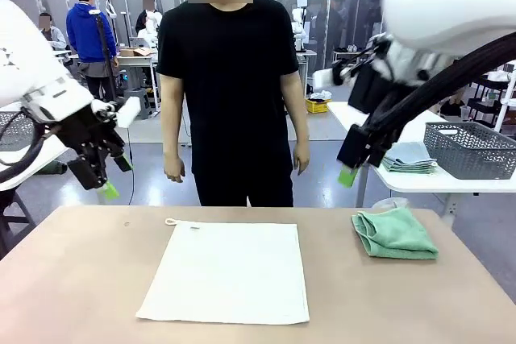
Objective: Fold the towels and place them in the basket.
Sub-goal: When a person lays out a Towel with hook on the table, fold it in half twice.
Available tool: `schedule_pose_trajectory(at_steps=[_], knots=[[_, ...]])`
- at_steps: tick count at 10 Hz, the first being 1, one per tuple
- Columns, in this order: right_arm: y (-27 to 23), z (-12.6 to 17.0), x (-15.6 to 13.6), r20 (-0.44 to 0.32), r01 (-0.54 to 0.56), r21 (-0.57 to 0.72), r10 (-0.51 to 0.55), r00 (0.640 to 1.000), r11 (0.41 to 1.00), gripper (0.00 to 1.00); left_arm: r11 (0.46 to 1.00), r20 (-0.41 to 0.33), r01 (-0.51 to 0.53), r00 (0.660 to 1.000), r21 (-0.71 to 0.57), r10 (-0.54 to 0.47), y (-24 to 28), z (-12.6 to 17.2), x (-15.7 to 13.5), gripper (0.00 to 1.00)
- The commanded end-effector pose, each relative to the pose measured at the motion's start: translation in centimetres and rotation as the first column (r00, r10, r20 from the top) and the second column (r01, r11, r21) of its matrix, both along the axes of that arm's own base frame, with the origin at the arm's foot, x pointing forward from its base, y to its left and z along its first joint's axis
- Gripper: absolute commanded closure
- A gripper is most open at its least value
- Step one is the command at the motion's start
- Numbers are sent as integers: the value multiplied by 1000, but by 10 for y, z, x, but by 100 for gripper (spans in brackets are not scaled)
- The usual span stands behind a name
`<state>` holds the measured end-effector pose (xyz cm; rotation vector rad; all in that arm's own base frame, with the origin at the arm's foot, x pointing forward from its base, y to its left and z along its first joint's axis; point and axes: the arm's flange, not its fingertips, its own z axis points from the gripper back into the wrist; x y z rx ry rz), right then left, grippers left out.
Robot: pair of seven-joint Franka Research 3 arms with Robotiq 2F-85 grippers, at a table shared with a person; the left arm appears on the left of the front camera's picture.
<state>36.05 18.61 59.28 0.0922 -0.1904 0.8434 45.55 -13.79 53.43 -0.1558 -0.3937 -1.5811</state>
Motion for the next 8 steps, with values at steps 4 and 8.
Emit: schedule_pose_trajectory(at_steps=[4,8], knots=[[50,-55,4,64,-491,-198,511,858,849,0,982,-79,-23,996,188,38,-48,-21,-15,0],[58,-71,6,63,-580,-178,597,799,795,0,965,-28,-40,998,259,49,-75,-45,-30,0]])
